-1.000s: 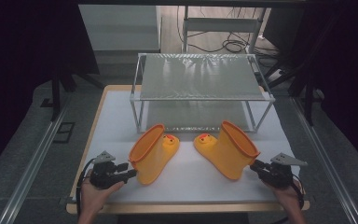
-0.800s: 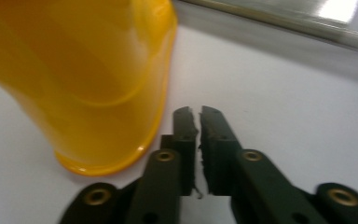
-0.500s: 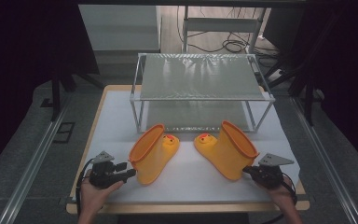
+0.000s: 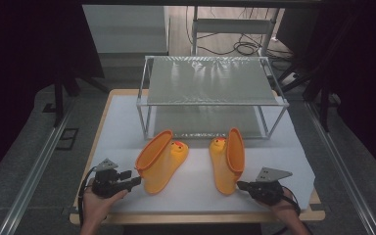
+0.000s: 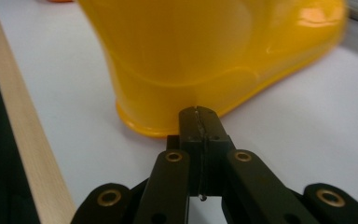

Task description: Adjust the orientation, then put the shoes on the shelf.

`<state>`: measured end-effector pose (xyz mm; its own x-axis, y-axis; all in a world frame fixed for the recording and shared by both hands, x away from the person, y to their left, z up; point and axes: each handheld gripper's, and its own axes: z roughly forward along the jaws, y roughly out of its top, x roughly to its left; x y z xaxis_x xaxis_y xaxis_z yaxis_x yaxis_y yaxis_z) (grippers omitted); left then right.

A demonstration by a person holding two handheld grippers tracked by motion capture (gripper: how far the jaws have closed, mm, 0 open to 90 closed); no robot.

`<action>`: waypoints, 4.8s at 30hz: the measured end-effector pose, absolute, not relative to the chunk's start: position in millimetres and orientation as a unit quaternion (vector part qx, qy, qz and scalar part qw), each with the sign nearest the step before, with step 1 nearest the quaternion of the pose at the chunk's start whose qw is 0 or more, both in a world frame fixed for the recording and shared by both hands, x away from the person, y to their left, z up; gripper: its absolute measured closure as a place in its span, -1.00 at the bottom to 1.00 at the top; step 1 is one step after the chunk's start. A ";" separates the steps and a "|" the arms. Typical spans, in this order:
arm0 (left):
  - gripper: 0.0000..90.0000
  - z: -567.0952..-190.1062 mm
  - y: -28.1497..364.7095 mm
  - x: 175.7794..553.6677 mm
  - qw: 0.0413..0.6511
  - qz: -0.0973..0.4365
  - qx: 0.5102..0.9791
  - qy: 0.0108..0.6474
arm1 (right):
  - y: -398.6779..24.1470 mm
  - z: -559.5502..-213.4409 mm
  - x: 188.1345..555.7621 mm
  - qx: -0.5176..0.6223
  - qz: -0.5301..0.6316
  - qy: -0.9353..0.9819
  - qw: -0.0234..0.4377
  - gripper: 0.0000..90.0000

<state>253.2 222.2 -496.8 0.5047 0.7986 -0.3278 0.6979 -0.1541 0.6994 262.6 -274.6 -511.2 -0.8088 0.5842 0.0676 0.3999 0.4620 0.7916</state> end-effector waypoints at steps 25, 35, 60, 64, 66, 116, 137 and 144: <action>0.02 -457.9 234.3 262.5 0.434 0.008 0.756 0.490 | -305.4 -506.1 265.3 0.382 0.463 0.782 0.167 0.32; 0.00 -431.2 233.4 269.7 0.432 -0.015 0.772 0.466 | -315.8 -508.6 267.3 0.397 0.453 0.779 0.176 0.26; 0.03 -297.8 187.2 295.3 0.411 -0.036 0.825 0.386 | -322.0 -513.1 270.2 0.425 0.435 0.773 0.179 0.22; 0.03 -285.1 167.0 300.6 0.400 -0.041 0.835 0.377 | -321.2 -514.6 271.3 0.423 0.432 0.776 0.178 0.22; 0.03 -279.9 155.6 302.0 0.394 -0.041 0.840 0.370 | -320.7 -514.9 271.4 0.424 0.431 0.776 0.176 0.22; 0.05 -305.0 11.4 338.5 0.312 -0.101 0.880 0.344 | -323.8 -518.3 274.5 0.436 0.423 0.776 0.172 0.23; 0.05 -318.0 -8.9 347.4 0.285 -0.105 0.884 0.354 | -325.6 -518.1 275.1 0.439 0.423 0.774 0.172 0.23; 0.06 -328.7 -20.1 350.7 0.271 -0.110 0.887 0.357 | -326.2 -517.9 275.0 0.439 0.423 0.774 0.173 0.23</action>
<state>350.7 -20.1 -328.7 0.7207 0.5738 -0.3890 0.6932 -0.5982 0.4020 275.0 -326.2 -517.9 -0.5552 0.8254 0.1024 0.5323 0.2580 0.8063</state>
